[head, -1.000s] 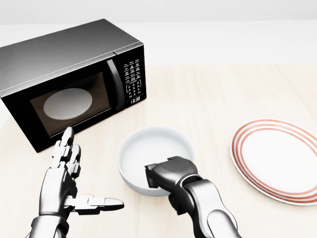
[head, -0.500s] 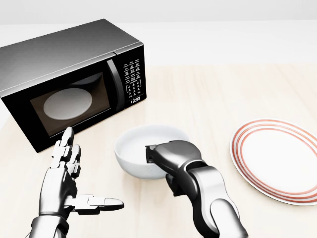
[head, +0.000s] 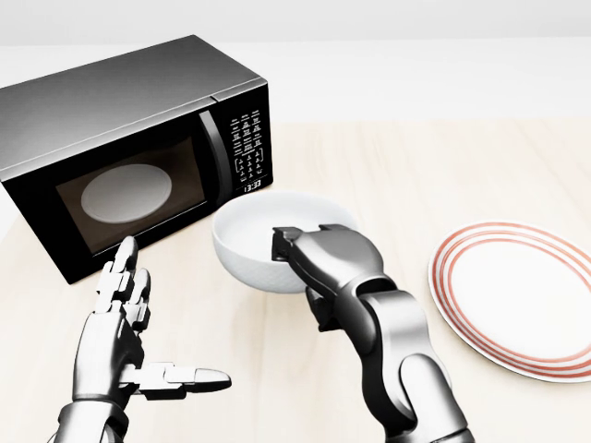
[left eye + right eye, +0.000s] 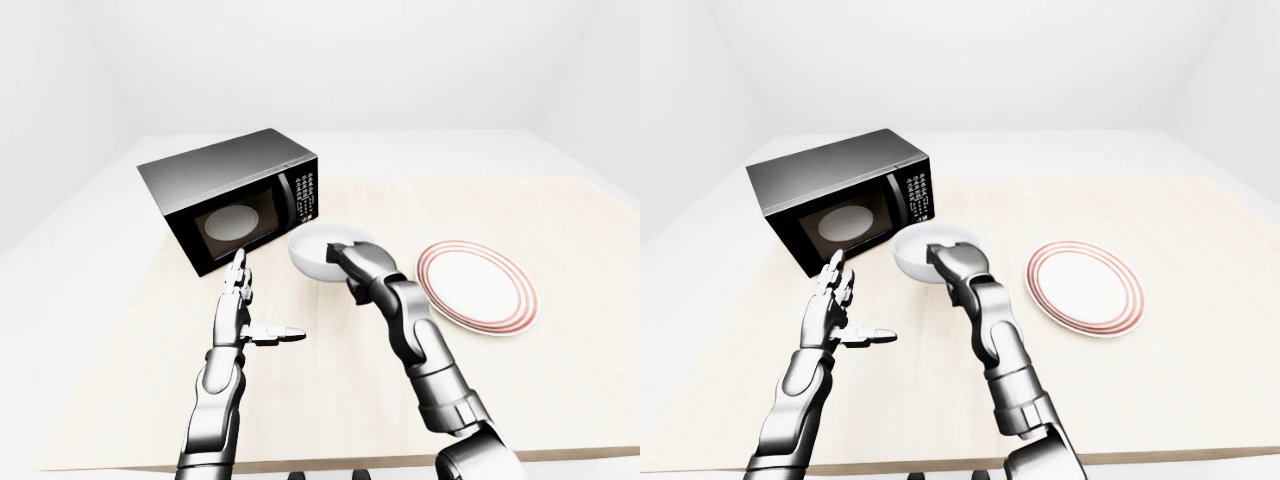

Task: Pick up the white bowl and put it on the plate.

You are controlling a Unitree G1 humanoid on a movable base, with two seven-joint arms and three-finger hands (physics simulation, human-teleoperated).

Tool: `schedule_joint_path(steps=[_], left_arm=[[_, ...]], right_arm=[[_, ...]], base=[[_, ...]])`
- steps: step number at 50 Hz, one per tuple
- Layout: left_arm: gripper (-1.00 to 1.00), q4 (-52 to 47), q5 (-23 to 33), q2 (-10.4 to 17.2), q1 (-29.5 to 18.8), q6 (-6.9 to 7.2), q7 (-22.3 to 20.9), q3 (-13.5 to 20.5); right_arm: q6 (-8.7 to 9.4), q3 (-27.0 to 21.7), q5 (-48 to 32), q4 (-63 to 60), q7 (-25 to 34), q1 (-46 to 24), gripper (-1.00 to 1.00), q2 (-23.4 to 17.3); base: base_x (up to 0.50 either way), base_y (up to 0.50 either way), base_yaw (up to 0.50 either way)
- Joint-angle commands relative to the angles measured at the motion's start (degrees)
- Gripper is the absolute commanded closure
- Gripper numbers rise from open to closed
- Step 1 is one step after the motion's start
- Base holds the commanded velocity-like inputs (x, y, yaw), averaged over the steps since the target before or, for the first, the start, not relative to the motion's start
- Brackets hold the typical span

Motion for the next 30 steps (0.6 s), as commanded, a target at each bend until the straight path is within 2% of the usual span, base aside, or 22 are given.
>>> schedule_joint_path(steps=[1,15,30], left_arm=[[-1.00,0.0,0.0,0.0,0.0,0.02,0.0,0.0],[-1.00,0.0,0.0,0.0,0.0,0.00,0.0,0.0],[-1.00,0.0,0.0,0.0,0.0,0.00,0.0,0.0]], right_arm=[[-1.10,-0.7,-4.0,-0.7,-4.0,-0.8,1.00,-0.4],[-2.54,-1.7,-9.3,3.0,-11.4,-2.8,1.00,-2.4],[-1.98,-4.1,-8.4,6.0,-13.7,-4.4,1.00,-5.0]], base=[[0.00,0.00,0.00],[0.00,0.00,0.00],[0.00,0.00,0.00]])
